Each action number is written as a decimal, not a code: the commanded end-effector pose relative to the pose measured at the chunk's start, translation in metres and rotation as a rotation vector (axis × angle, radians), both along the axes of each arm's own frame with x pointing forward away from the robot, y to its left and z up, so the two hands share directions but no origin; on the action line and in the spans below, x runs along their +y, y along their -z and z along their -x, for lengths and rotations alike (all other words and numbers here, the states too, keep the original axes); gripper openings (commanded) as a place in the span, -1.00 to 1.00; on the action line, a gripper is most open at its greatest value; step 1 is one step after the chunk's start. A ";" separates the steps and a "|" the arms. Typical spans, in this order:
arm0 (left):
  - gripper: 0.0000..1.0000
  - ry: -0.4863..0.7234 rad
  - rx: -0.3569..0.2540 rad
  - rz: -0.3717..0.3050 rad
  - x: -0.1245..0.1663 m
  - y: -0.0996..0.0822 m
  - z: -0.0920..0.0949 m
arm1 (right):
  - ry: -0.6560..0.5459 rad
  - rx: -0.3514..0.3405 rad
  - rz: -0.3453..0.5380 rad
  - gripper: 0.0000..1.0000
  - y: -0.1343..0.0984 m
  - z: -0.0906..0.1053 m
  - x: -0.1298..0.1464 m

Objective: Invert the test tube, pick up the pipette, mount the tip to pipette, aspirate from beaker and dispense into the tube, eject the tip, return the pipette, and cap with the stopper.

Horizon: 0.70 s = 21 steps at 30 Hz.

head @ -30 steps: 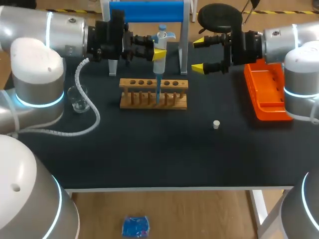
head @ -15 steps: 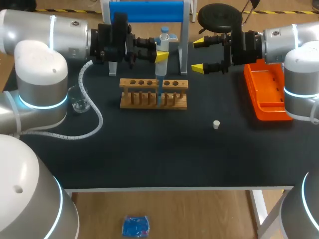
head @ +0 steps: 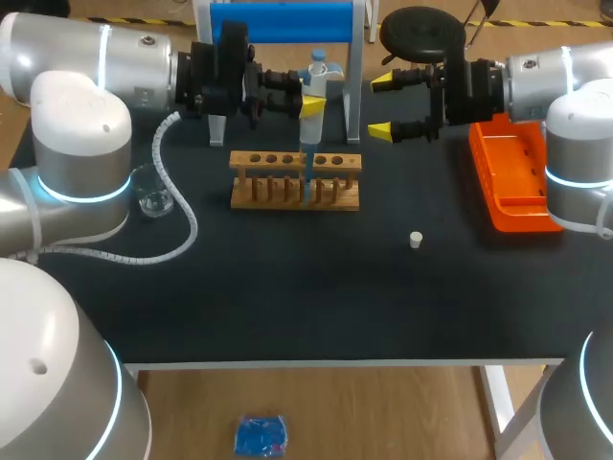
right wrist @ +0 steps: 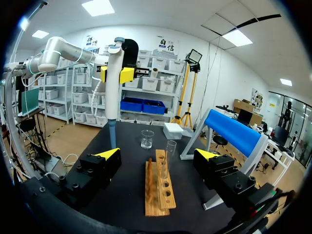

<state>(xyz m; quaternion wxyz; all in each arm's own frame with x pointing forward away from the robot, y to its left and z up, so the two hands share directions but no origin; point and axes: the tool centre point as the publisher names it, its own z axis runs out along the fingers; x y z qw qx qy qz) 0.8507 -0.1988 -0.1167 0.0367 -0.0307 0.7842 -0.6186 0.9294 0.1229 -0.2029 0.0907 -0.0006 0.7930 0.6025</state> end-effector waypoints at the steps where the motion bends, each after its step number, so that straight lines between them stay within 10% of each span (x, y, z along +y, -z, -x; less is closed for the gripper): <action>1: -1.00 0.004 0.000 -0.001 0.000 0.000 -0.001 | 0.005 -0.015 -0.017 1.00 -0.018 0.022 -0.015; 10: -1.00 0.004 0.000 -0.001 0.000 0.000 -0.001 | -0.041 0.072 -0.148 1.00 -0.038 0.080 -0.011; 21: -1.00 0.004 0.000 -0.001 0.000 0.000 -0.001 | -0.128 0.123 -0.241 1.00 -0.031 0.110 0.057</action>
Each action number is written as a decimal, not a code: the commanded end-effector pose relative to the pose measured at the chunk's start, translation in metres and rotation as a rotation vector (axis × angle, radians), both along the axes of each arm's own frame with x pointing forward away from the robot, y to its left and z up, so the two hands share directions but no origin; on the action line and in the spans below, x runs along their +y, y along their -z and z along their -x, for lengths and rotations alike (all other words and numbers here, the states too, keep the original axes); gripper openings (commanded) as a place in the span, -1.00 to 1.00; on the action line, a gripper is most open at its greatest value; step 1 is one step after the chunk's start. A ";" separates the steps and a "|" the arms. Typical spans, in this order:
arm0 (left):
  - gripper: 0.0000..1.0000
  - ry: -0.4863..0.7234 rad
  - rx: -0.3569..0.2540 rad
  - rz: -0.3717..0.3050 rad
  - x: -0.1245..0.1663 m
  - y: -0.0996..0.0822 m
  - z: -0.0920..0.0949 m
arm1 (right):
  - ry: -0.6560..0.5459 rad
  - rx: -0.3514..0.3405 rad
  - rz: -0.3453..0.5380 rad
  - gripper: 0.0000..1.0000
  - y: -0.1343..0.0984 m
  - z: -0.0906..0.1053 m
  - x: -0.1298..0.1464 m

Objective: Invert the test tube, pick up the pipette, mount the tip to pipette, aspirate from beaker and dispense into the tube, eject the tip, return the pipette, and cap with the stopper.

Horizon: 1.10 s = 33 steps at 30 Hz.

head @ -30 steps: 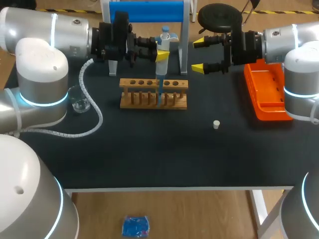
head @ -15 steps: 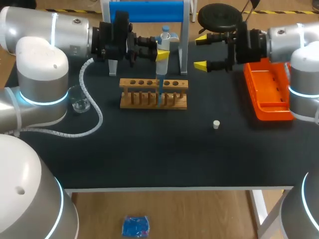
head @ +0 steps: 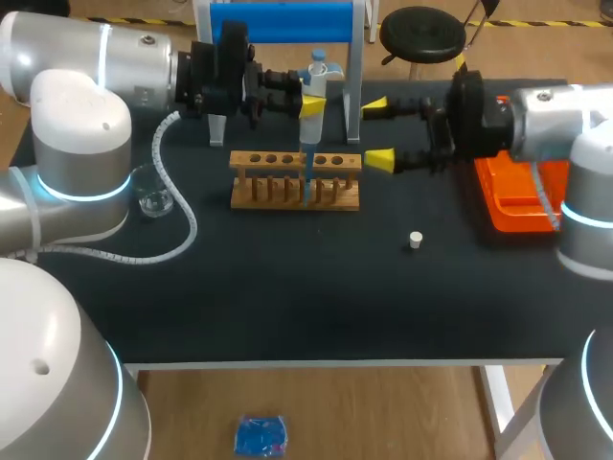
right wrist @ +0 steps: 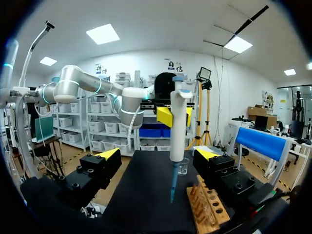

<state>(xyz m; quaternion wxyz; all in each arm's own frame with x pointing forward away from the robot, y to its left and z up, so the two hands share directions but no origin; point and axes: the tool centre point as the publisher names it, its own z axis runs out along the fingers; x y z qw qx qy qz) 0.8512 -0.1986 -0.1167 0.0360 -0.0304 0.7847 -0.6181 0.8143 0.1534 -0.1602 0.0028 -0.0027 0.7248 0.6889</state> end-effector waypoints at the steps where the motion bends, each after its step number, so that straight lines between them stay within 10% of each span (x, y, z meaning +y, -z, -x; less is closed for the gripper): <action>1: -1.00 0.002 0.000 0.000 0.000 0.000 -0.001 | -0.003 0.001 -0.029 1.00 0.014 -0.007 0.030; 24: -1.00 0.002 0.000 0.000 0.000 0.000 -0.001 | 0.065 0.008 -0.069 1.00 0.011 -0.031 0.086; 29: -1.00 0.002 0.000 0.000 0.000 0.000 -0.001 | 0.106 0.005 -0.091 0.17 0.009 -0.033 0.086; 33: -1.00 0.002 0.000 0.000 0.000 0.000 -0.001 | 0.121 0.008 -0.098 -0.04 0.010 -0.033 0.086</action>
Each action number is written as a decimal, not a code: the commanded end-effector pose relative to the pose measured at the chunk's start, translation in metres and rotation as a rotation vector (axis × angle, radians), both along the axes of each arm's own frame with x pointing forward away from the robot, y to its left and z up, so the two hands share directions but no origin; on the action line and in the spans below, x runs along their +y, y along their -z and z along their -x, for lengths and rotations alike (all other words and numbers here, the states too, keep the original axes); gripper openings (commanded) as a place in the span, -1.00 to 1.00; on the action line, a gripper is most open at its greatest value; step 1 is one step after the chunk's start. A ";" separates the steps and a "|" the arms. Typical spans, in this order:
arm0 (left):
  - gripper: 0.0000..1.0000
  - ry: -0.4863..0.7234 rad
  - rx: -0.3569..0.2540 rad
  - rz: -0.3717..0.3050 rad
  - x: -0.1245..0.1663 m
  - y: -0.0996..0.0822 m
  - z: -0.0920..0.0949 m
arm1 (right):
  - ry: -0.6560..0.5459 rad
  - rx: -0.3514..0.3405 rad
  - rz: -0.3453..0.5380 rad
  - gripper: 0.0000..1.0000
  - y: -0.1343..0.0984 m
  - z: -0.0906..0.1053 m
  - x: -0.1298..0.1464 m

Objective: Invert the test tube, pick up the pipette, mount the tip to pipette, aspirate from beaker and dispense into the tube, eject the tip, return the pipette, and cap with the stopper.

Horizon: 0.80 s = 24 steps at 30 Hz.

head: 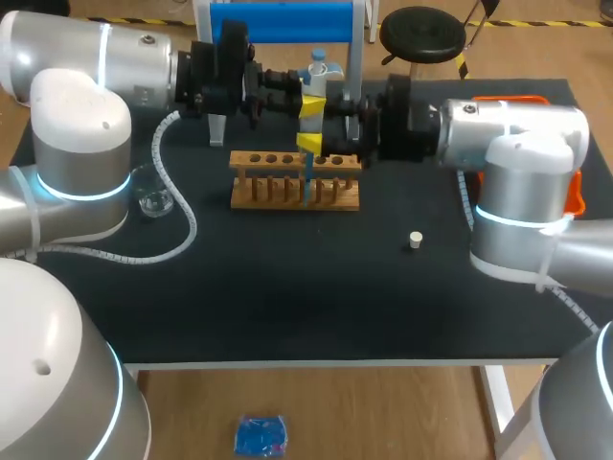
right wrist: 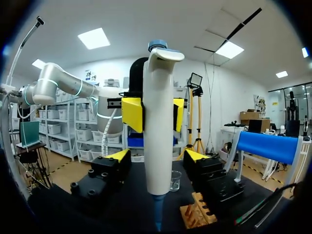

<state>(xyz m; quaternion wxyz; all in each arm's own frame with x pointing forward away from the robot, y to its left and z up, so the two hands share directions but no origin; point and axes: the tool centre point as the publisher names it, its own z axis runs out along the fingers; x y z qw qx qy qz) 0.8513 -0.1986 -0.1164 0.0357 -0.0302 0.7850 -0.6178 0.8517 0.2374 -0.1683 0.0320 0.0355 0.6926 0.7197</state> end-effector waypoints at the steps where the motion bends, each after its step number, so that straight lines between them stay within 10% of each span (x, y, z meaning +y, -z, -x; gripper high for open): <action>1: -1.00 0.002 -0.001 0.001 0.000 0.000 -0.001 | 0.031 -0.001 -0.007 -0.05 0.001 0.004 0.002; 10: -1.00 0.002 -0.001 0.001 0.000 0.000 -0.001 | 0.054 0.007 -0.011 -0.52 0.002 0.004 0.002; 13: -1.00 0.002 -0.001 0.001 0.000 0.000 -0.001 | 0.058 0.011 -0.011 -1.00 0.003 0.003 0.002; 24: -1.00 0.002 -0.001 0.001 0.000 0.000 -0.001 | 0.064 0.009 0.022 -1.00 0.007 -0.003 -0.003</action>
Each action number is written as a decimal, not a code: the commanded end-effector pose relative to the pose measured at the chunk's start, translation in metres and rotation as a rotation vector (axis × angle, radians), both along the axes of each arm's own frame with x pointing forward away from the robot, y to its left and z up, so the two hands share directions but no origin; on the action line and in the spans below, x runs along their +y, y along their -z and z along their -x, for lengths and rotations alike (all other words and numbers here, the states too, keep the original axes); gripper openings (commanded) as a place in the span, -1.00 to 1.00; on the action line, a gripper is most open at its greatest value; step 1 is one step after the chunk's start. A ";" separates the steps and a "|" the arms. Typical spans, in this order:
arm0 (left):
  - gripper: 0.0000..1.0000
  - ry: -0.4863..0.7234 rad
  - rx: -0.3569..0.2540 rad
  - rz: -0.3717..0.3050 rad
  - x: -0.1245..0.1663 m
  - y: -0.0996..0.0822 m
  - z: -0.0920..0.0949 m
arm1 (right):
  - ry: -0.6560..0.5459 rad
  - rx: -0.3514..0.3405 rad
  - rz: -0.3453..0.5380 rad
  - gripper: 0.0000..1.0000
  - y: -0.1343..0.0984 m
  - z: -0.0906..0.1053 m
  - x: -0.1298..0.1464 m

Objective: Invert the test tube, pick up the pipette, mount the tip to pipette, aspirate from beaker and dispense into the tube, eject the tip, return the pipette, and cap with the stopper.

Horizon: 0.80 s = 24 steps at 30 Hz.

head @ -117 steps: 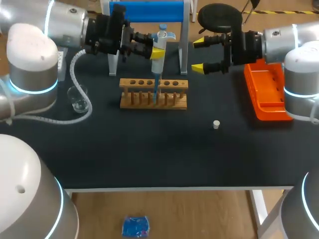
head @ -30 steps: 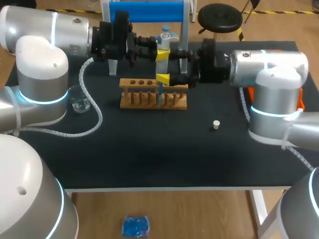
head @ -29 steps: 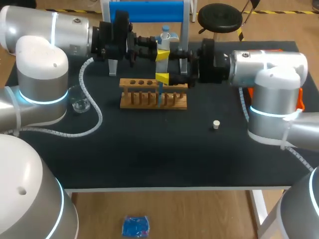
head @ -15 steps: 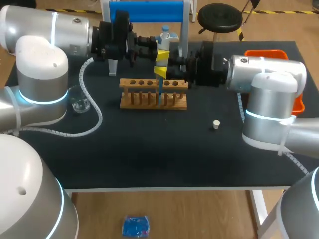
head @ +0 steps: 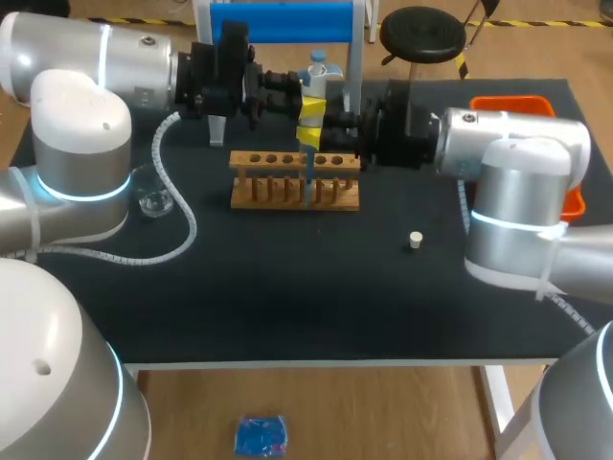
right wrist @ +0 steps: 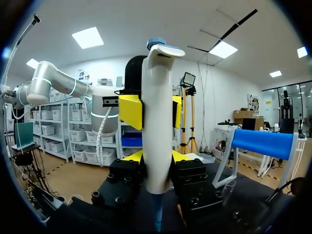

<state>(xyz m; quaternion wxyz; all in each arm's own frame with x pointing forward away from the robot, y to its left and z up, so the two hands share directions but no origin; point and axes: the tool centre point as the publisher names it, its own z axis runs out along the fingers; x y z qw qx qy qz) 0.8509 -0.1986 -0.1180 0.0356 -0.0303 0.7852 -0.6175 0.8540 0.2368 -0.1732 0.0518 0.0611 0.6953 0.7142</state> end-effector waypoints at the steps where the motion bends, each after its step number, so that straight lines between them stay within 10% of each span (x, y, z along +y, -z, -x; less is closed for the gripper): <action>1: -1.00 0.002 -0.001 0.002 0.000 -0.002 -0.001 | -0.001 0.000 0.012 -1.00 0.002 -0.001 -0.003; 10: -1.00 0.002 -0.001 0.002 0.000 -0.002 -0.001 | -0.005 -0.005 0.019 -1.00 0.002 0.000 -0.005; 11: -0.58 0.002 -0.001 0.002 0.000 -0.002 -0.001 | -0.008 -0.005 0.019 -1.00 0.002 0.000 -0.005; 12: 1.00 0.002 -0.001 0.002 0.000 -0.002 -0.001 | -0.009 -0.005 0.020 -1.00 0.003 0.000 -0.004; 24: 1.00 0.002 -0.001 0.002 0.000 -0.002 -0.001 | -0.034 -0.023 0.017 -1.00 -0.005 -0.005 -0.026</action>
